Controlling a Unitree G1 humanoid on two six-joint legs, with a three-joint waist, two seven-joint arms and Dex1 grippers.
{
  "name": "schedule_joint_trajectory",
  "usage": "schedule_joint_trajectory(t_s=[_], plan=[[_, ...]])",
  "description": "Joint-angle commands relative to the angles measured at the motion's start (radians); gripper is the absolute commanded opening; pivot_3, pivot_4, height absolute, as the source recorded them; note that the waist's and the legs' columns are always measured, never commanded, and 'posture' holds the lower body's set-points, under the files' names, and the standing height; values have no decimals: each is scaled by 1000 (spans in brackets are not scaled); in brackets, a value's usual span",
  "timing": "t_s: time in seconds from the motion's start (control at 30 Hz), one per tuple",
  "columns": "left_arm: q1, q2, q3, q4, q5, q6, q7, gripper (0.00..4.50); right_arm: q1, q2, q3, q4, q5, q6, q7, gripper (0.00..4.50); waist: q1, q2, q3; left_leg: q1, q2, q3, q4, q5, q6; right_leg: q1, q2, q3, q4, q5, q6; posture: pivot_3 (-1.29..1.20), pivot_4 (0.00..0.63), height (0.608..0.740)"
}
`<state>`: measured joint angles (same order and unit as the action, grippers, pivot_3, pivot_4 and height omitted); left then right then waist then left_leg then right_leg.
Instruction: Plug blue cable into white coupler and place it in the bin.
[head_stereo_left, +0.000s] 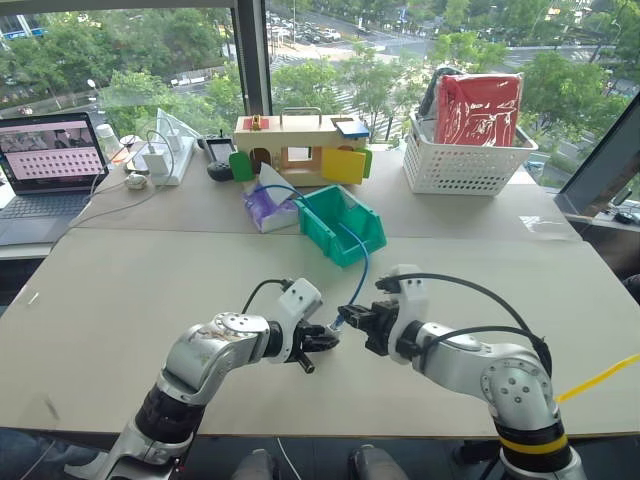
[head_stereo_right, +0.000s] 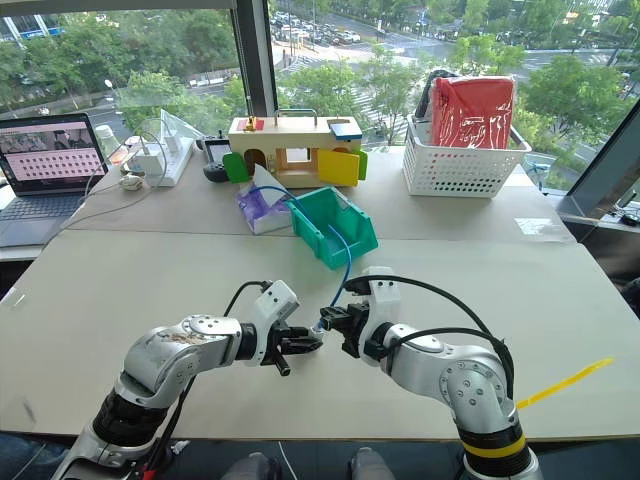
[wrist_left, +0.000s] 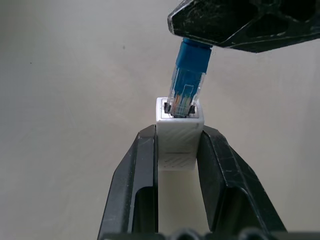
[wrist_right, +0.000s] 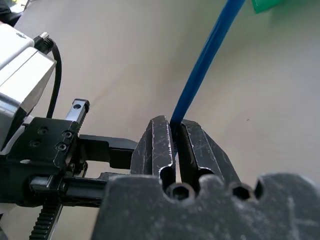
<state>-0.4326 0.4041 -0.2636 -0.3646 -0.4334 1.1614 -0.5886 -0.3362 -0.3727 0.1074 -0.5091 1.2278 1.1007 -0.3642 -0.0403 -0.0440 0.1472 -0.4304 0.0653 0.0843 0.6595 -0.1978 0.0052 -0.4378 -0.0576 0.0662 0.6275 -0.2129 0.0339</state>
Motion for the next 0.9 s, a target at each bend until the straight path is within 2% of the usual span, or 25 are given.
schedule_joint_trajectory(t_s=[0.03,0.23,0.5,0.7,0.9], plan=[[-17,-7,-10,-50,-13,-16,1,619,15,-9,43,-11,5,72,35,0,2,0,0,0,0,0,0,0,0,0,0,0,0,0,0,0,150,740],[-8,-18,-15,-59,-17,-15,10,619,24,-18,51,5,-10,108,74,0,1,0,0,0,0,0,0,0,0,0,0,0,0,0,0,0,150,740],[29,-36,5,-82,-35,10,31,619,163,-43,40,-4,-39,121,89,0,8,-1,-2,1,0,0,0,0,0,1,0,0,-1,-1,1,0,150,740],[43,-41,8,-98,-54,25,48,619,214,-34,38,4,-39,143,126,0,7,-2,-6,12,0,-1,0,-1,0,13,0,-1,-3,-10,2,0,150,740],[45,-52,-5,-109,-65,40,55,619,226,-14,54,39,-50,161,163,0,7,-2,-15,13,0,-2,-1,-2,0,14,-1,0,-3,-11,2,0,150,740]])
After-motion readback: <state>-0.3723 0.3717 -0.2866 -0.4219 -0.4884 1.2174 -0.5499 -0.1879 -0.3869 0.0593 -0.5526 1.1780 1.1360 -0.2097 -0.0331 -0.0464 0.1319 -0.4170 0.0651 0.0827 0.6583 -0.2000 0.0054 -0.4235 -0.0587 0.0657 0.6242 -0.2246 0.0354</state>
